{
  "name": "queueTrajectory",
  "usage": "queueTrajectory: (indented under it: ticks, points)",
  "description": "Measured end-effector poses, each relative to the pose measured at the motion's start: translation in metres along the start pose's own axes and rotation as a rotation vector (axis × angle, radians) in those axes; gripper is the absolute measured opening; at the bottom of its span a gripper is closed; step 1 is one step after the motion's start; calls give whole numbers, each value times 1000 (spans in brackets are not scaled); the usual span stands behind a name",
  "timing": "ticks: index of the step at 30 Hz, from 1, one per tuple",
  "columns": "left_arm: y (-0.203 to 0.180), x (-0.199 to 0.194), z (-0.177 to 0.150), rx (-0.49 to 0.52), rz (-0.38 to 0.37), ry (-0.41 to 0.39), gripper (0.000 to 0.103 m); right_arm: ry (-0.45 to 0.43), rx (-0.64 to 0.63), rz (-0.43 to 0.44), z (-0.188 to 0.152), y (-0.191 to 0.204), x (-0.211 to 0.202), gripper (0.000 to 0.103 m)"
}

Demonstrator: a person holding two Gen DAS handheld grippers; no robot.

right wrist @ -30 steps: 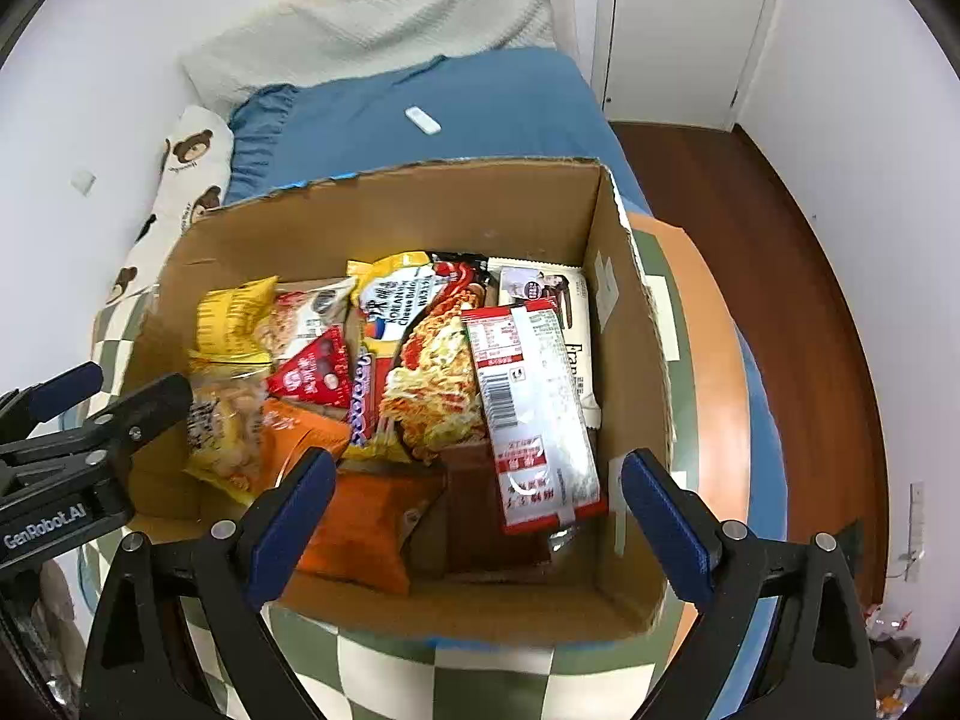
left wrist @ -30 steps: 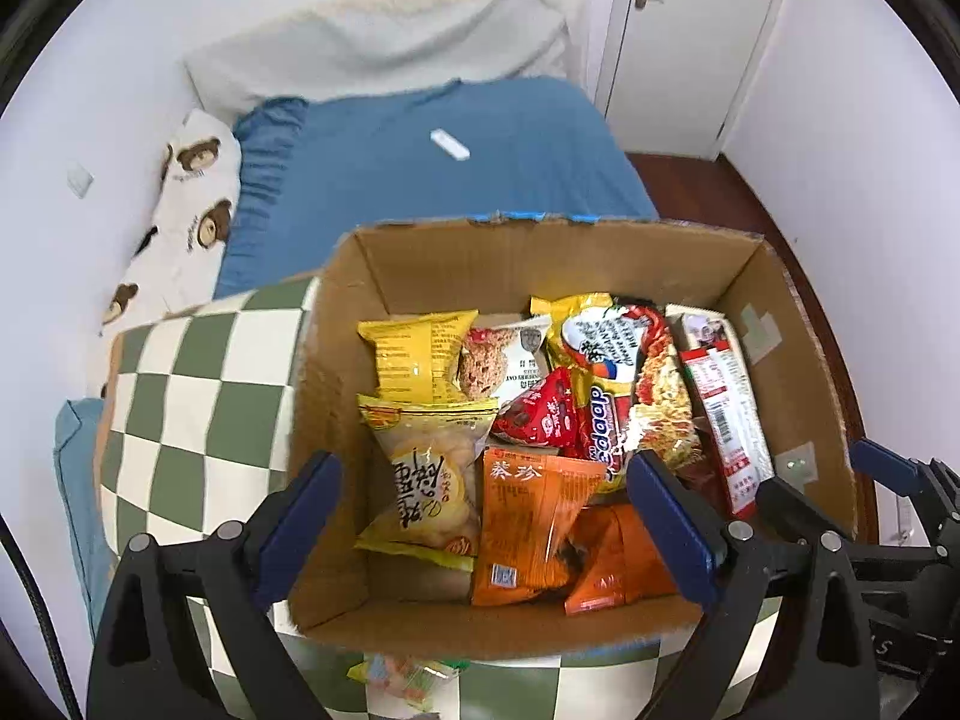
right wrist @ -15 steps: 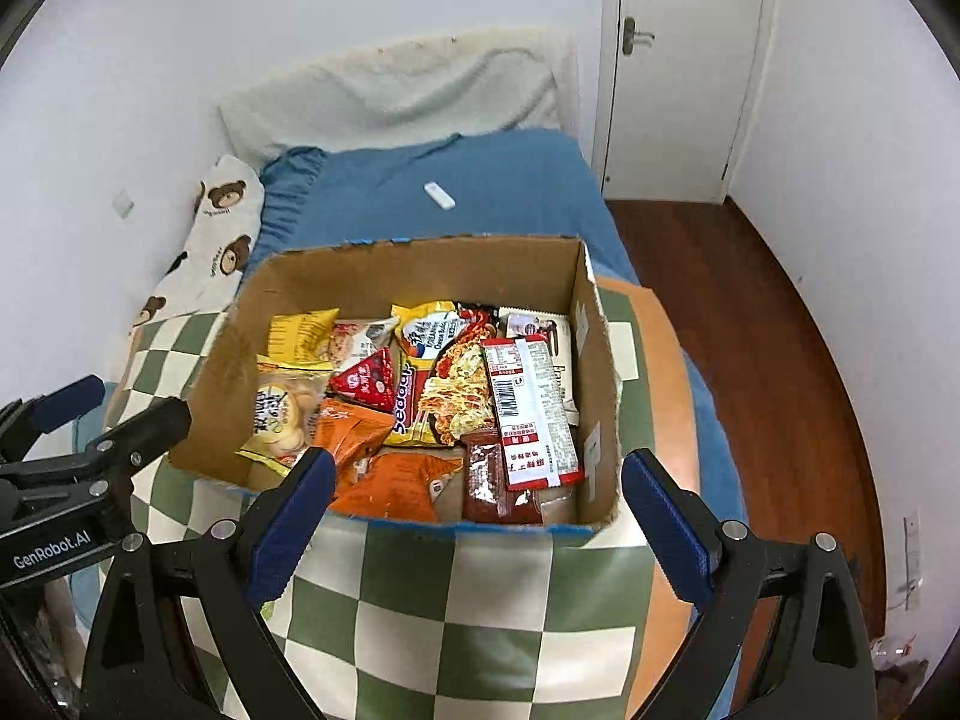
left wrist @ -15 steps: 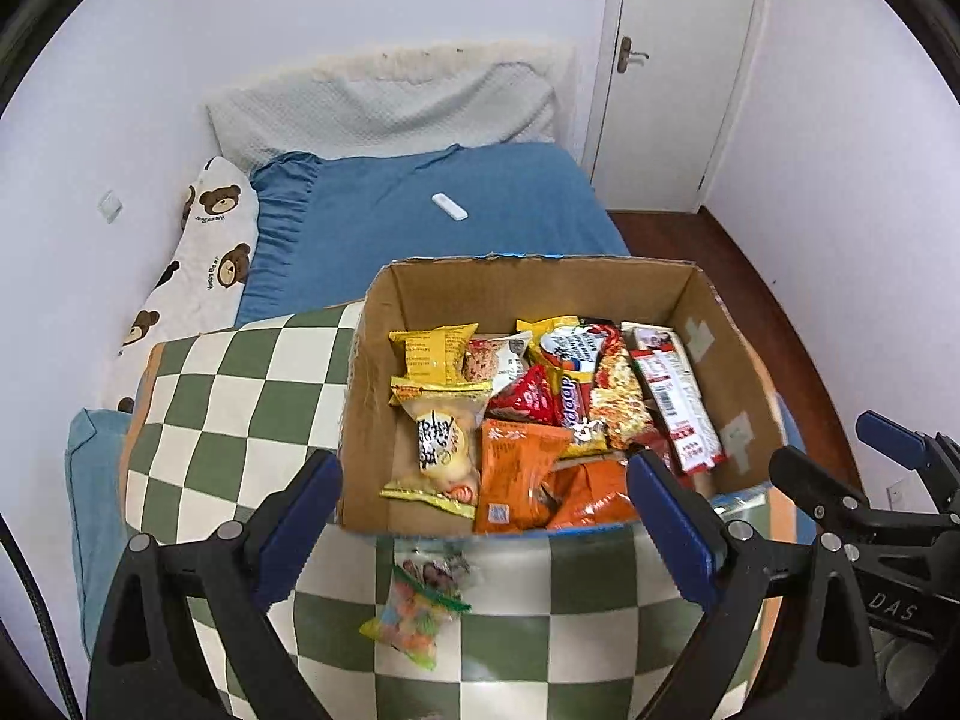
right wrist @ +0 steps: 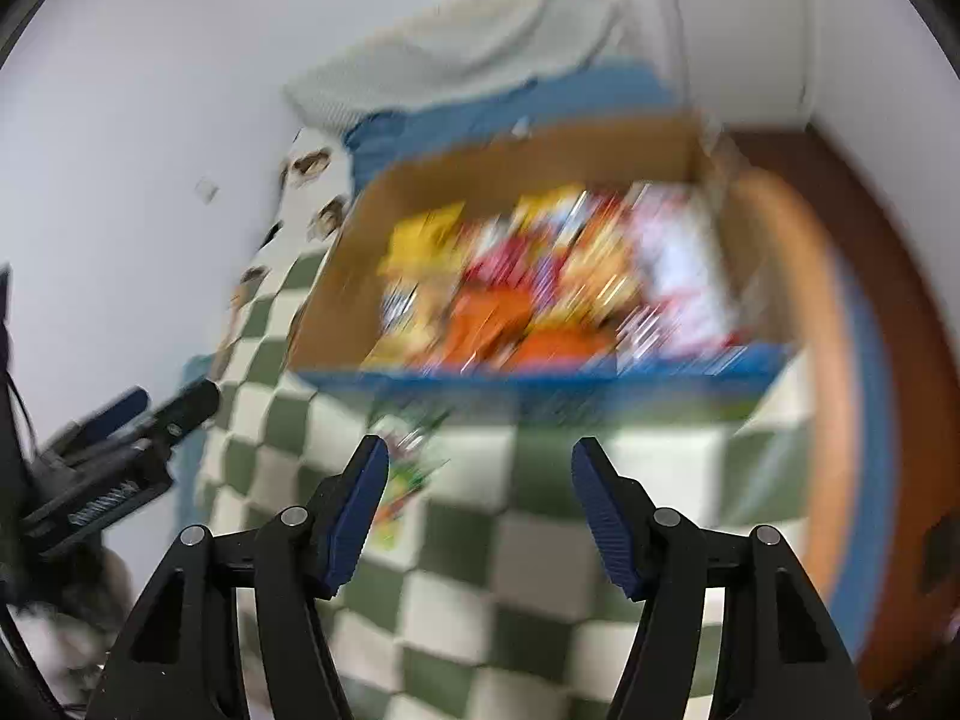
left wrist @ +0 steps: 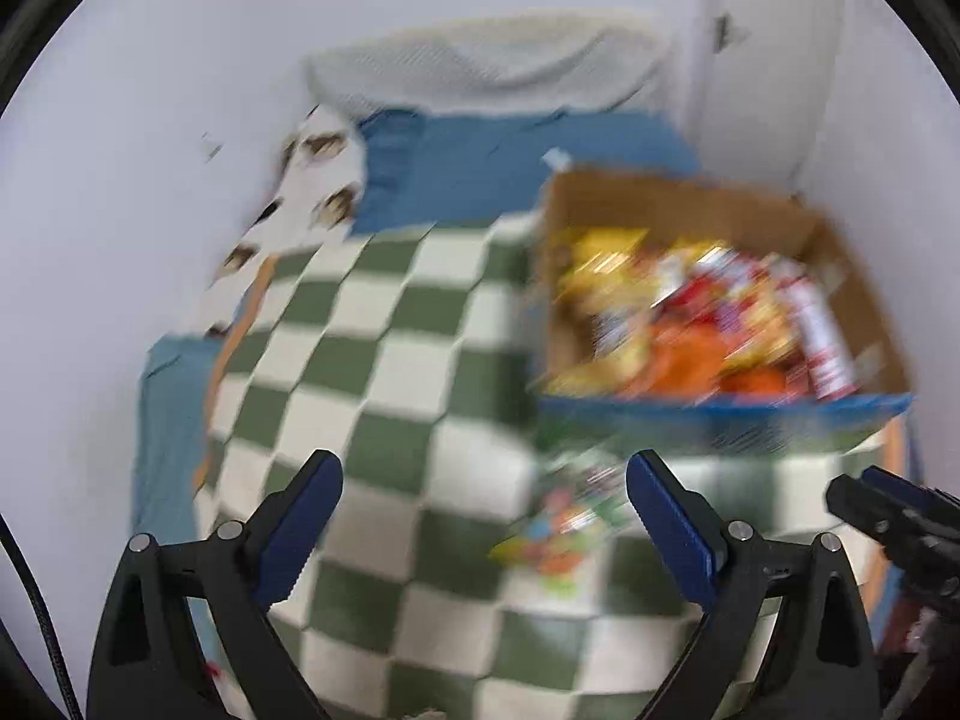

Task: Organize snacks
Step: 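Grasp the clear candy-ball bag with the left gripper while the right grasps the white pastry packet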

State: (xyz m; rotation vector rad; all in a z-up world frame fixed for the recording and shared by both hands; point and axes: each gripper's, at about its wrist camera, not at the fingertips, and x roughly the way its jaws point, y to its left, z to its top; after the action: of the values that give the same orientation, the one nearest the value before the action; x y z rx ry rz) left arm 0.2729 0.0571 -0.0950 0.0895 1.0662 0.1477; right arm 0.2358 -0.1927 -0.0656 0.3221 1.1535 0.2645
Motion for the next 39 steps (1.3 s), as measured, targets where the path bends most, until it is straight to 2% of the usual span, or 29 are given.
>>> queueTrajectory:
  ticks: [2, 4, 7, 13, 18, 19, 20, 21, 22, 26, 31, 34, 37, 39]
  points:
    - [15, 27, -17, -7, 51, 68, 97, 59, 48, 57, -12, 3, 33, 67]
    - [24, 46, -29, -20, 65, 112, 97, 99, 100, 105, -20, 5, 65, 67]
    - [20, 73, -42, 4, 10, 180, 97, 146, 166, 120, -28, 4, 109, 67]
    - [-28, 116, -48, 188, -97, 274, 97, 145, 134, 29, -29, 0, 120, 67]
    - [-67, 147, -51, 307, -176, 293, 96, 130, 150, -51, -32, -21, 113, 67]
    - [-71, 149, -52, 317, -184, 290, 82, 129, 157, -63, -32, -26, 112, 67]
    - [-73, 153, -53, 315, -199, 304, 57, 130, 161, -68, -32, -30, 111, 67]
    - [-72, 155, -55, 295, -210, 332, 49, 130, 160, -72, -33, -32, 110, 67]
    - [-68, 154, -56, 274, -214, 337, 48, 129, 158, -74, -31, -35, 107, 67]
    - [-32, 146, -64, 154, -193, 361, 47, 127, 115, -37, -32, -22, 112, 67]
    - [18, 155, -71, -20, -133, 413, 47, 141, 18, 29, -27, 20, 146, 68]
    - [31, 167, -76, -88, -131, 443, 48, 149, -28, 14, -25, 40, 173, 71]
    - [30, 173, -77, -107, -123, 447, 48, 115, -65, -29, -21, 57, 192, 79]
    - [27, 172, -78, -102, -111, 443, 48, 96, -121, -66, -17, 70, 202, 79]
